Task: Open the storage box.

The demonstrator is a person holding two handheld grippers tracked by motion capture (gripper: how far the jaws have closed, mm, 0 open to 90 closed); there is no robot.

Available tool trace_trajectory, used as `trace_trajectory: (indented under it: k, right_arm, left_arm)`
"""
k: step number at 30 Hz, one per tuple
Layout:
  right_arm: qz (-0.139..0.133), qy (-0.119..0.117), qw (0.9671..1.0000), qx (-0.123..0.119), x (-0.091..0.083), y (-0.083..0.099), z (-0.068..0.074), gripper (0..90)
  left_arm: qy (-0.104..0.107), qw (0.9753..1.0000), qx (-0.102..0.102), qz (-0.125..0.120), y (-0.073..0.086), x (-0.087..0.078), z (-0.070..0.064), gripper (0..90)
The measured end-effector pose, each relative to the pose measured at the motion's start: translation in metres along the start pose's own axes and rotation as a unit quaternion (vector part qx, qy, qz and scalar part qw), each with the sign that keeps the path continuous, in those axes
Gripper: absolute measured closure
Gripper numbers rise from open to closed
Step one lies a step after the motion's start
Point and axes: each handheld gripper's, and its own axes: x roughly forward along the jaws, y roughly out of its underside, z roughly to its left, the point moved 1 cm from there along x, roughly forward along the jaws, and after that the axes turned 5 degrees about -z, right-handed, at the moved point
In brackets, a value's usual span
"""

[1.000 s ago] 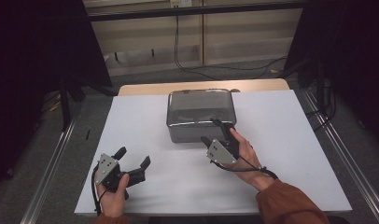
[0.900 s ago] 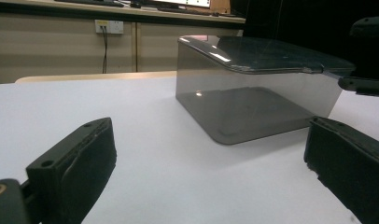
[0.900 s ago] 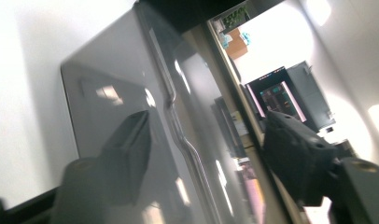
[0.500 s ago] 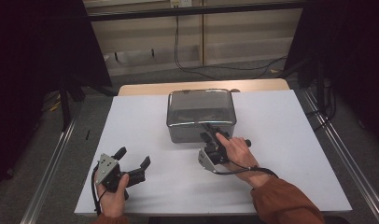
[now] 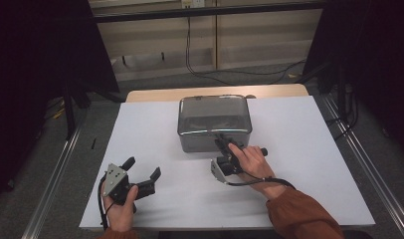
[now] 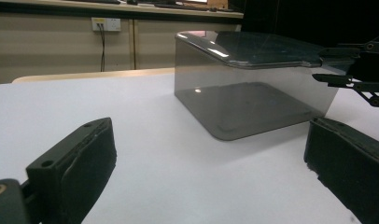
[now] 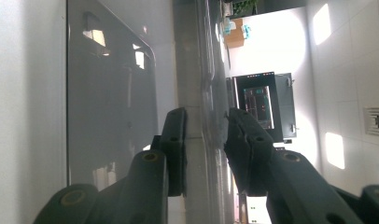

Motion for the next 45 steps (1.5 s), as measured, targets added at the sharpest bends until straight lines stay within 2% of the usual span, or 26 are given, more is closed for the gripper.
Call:
trace_trajectory:
  k: [7, 12, 19, 23, 27, 28, 29, 33, 40, 45]
  right_arm:
    - [-0.001, 0.007, 1.0000, -0.001, 0.000, -0.001, -0.001, 79.1]
    - [0.000, 0.009, 0.9999, -0.008, 0.000, -0.001, -0.001, 79.7]
    - [0.001, 0.014, 0.9999, -0.002, 0.000, -0.001, -0.002, 80.1]
    - [-0.001, 0.017, 0.9999, 0.001, 0.000, -0.002, -0.004, 80.2]
    - [-0.001, 0.023, 0.9997, 0.001, -0.001, -0.001, -0.006, 80.5]
    - [-0.001, 0.023, 0.9997, 0.001, -0.001, -0.001, -0.006, 80.5]
    - [-0.003, 0.023, 0.9997, 0.007, -0.001, 0.000, -0.007, 80.5]
    - [-0.003, 0.025, 0.9997, 0.004, -0.001, -0.001, -0.008, 80.7]
    - [-0.006, 0.028, 0.9996, 0.006, -0.001, -0.001, -0.011, 80.9]
    - [-0.006, 0.029, 0.9995, 0.006, -0.001, -0.001, -0.012, 81.0]
  left_arm:
    - [0.004, 1.0000, 0.002, 0.006, 0.000, 0.002, 0.001, 2.2]
    - [0.004, 1.0000, -0.003, 0.006, -0.002, 0.002, 0.003, 2.2]
    - [0.005, 1.0000, -0.004, 0.004, -0.004, 0.004, 0.005, 2.8]
    - [0.005, 0.9999, 0.013, -0.002, -0.006, 0.006, 0.001, 3.9]
    - [0.024, 0.9997, 0.002, 0.002, -0.007, 0.009, 0.001, 4.9]
    - [0.022, 0.9997, -0.002, 0.004, -0.007, 0.010, 0.001, 4.9]
    - [0.017, 0.9998, 0.000, 0.009, -0.007, 0.011, 0.001, 4.9]
    - [0.017, 0.9998, 0.003, 0.011, -0.008, 0.012, 0.002, 4.5]
    - [0.051, 0.9987, 0.001, 0.004, -0.011, 0.017, 0.000, 2.9]
    - [0.049, 0.9988, 0.003, 0.003, -0.013, 0.023, -0.001, 2.7]
